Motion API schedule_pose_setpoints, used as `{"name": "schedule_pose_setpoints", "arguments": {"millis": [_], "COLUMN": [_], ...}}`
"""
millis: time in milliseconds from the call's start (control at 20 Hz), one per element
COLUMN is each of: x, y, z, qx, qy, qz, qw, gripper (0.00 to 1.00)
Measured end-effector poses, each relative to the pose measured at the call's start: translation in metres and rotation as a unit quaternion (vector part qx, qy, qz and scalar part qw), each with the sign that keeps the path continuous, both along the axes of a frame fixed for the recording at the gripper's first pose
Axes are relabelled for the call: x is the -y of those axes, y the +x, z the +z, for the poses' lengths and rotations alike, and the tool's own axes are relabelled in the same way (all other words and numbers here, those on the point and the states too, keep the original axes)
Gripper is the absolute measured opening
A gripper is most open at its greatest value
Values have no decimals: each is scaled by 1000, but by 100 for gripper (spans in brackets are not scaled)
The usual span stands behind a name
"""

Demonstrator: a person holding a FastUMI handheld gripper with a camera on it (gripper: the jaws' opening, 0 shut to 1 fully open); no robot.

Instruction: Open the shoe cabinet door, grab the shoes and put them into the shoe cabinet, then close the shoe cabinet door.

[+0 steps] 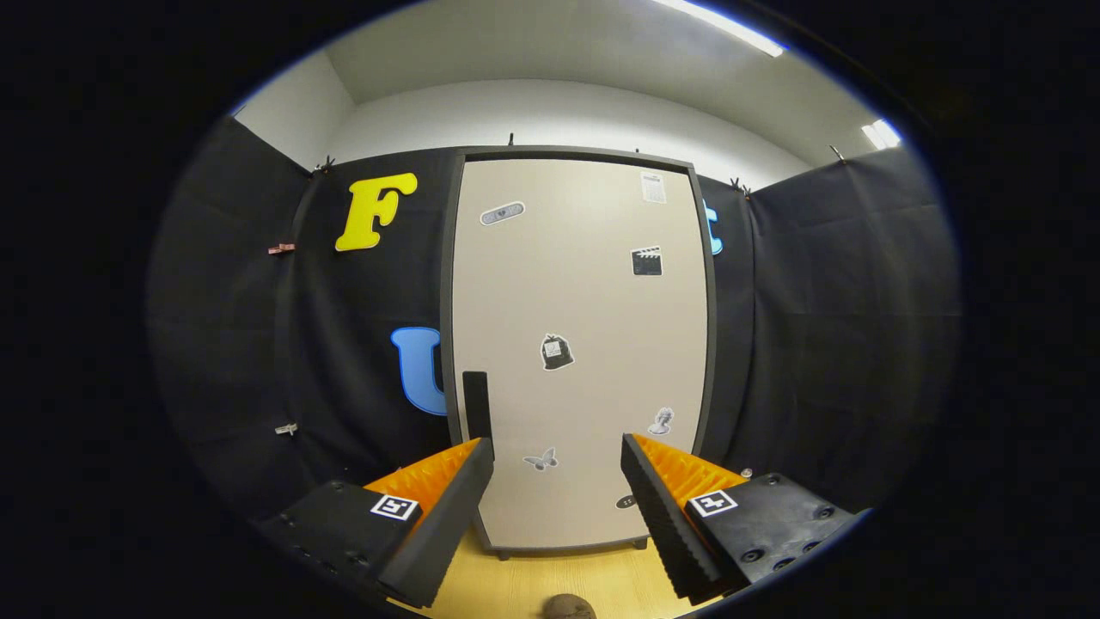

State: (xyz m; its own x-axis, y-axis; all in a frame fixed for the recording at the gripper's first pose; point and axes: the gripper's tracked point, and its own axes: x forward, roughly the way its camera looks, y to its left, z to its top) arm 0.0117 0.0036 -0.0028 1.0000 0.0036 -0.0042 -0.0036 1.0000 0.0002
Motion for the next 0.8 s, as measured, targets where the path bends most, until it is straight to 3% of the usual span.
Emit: {"name": "schedule_pose_setpoints", "arguments": {"millis": [800], "x": [-52], "y": [52], "z": [-15], "qx": [-16], "qy": [22], "qz": [30], "qw": [999], "gripper": [98]}}
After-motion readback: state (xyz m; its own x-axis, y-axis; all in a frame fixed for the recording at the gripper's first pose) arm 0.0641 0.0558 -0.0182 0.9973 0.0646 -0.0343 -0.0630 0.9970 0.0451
